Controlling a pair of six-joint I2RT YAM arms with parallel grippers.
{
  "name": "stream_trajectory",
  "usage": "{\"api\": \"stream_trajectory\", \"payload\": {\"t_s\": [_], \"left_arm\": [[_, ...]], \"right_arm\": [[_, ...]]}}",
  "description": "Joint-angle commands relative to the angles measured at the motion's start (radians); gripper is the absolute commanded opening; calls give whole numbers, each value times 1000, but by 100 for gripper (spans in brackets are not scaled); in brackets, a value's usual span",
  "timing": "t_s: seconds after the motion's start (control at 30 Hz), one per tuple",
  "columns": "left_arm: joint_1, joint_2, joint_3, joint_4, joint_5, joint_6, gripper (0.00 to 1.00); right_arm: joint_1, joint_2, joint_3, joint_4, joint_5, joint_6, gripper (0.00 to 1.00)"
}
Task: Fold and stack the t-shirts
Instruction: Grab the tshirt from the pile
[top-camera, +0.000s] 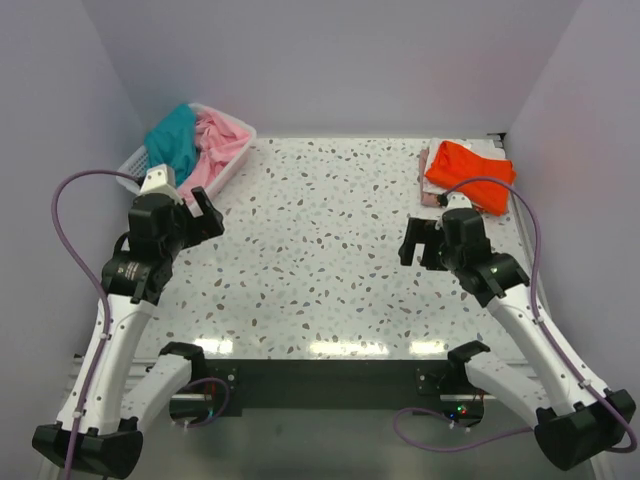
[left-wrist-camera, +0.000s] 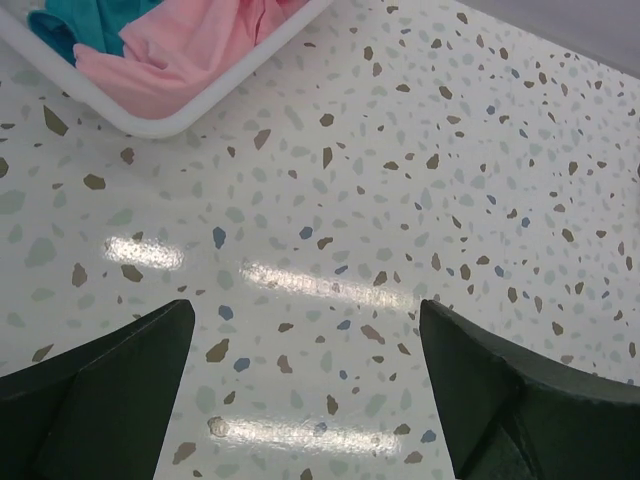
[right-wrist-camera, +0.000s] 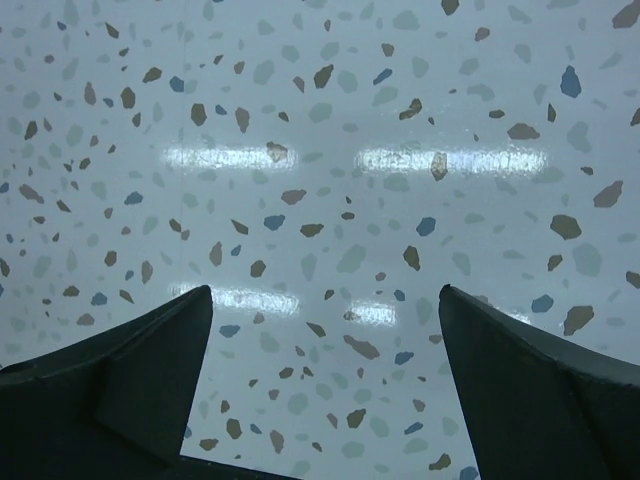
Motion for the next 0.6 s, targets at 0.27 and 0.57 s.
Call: {"api": "stream_trajectory", "payload": {"t_s": [0.27, 0.57], "left_arm": [[-3, 156, -8, 129, 64, 109, 100], [34, 424, 54, 312, 135, 127, 100]], "right_arm": [[4, 77, 53, -38, 20, 26, 99], [4, 172, 47, 1, 23, 97, 99]]}}
